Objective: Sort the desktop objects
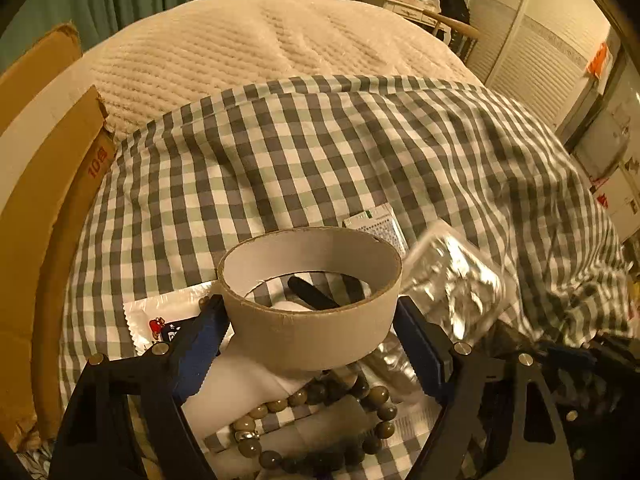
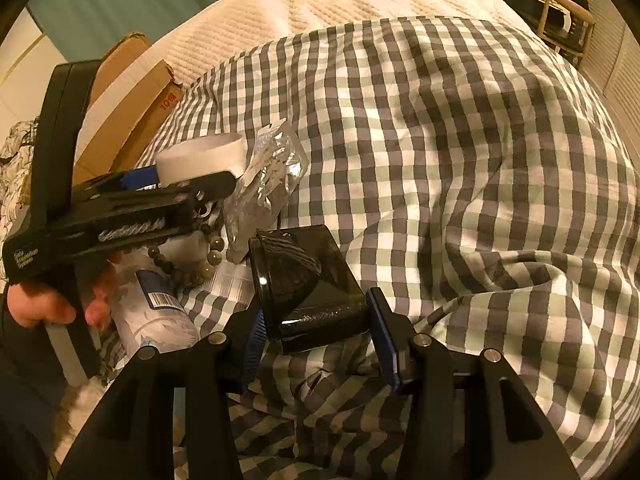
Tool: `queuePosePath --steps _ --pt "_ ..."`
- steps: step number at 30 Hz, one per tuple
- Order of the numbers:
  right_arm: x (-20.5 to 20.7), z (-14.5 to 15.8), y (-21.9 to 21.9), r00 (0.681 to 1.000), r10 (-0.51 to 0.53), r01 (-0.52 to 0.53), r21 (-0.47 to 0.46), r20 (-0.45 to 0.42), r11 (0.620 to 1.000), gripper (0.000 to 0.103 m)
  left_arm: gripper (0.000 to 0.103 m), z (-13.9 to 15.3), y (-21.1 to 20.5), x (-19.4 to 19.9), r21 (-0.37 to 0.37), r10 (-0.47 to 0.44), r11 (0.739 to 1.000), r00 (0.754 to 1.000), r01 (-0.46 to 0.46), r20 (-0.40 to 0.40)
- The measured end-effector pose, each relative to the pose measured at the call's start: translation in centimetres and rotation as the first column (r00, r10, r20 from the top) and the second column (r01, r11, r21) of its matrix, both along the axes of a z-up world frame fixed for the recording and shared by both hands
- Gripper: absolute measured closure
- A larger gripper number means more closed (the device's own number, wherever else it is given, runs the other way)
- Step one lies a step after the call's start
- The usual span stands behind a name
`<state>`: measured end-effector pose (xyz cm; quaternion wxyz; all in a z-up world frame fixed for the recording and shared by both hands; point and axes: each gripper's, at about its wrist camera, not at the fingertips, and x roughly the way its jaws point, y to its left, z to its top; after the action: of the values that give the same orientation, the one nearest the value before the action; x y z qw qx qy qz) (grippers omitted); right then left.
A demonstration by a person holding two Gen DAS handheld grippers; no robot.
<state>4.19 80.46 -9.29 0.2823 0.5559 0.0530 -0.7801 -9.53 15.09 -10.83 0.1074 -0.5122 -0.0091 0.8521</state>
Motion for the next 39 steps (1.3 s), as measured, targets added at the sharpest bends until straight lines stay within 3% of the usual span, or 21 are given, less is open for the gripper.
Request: queuePosePath --steps 5,10,14,20,23,26,30,35,39 --pt "0.1 -0.1 -0.3 1.0 0.006 -0.006 0.019 -0.007 1.0 0.056 0.018 0.2 -0.6 0.9 0.04 0.006 0.999 1.0 -0.006 -0.005" --pt "0.4 0.5 -0.4 0.999 -0.006 0.008 0.043 -0.039 0.999 0.056 0.018 2.0 -1.5 3.4 0.07 -0.004 0.998 0.997 0.009 -0.072" --pt "1.2 2.1 -0.2 0.998 -0.021 0.024 0.048 -0.06 0.999 0.056 0.018 5.5 -2.8 5.8 0.112 -0.007 0.993 0.987 0.025 -0.159" --pt "3.2 7.7 -1.6 0.989 -0.011 0.02 0.053 -0.15 0.998 0.056 0.018 11.8 -3.8 7.2 0.075 -0.025 0.996 0.95 0.051 -0.311" --pt "4.8 11.4 -3.5 0.971 0.019 -0.007 0.052 -0.236 0.999 0.056 0.018 14.8 -5.6 8.3 0.058 0.023 0.998 0.93 -0.002 -0.366" --pt "7.0 15.8 -6.7 0.927 0.056 -0.047 0.034 -0.371 0.998 0.056 0.018 17.8 -8.6 9.2 0.081 0.074 0.996 0.918 -0.046 -0.391" --pt "8.3 19.8 -11.1 0.886 0.1 -0.112 0.0 -0.452 0.994 0.056 0.018 20.4 -13.5 9.4 0.085 0.148 0.989 0.894 -0.123 -0.422" --pt "9.3 22.3 -17.1 0.84 0.156 -0.195 -0.02 -0.52 0.981 0.056 0.018 20.6 -19.1 9.0 0.044 0.236 0.969 0.855 -0.244 -0.462" --pt "9.7 21.6 -22.4 0.825 0.211 -0.271 -0.04 -0.524 0.962 0.056 0.018 18.3 -22.9 7.4 0.067 0.35 0.931 0.821 -0.36 -0.451"
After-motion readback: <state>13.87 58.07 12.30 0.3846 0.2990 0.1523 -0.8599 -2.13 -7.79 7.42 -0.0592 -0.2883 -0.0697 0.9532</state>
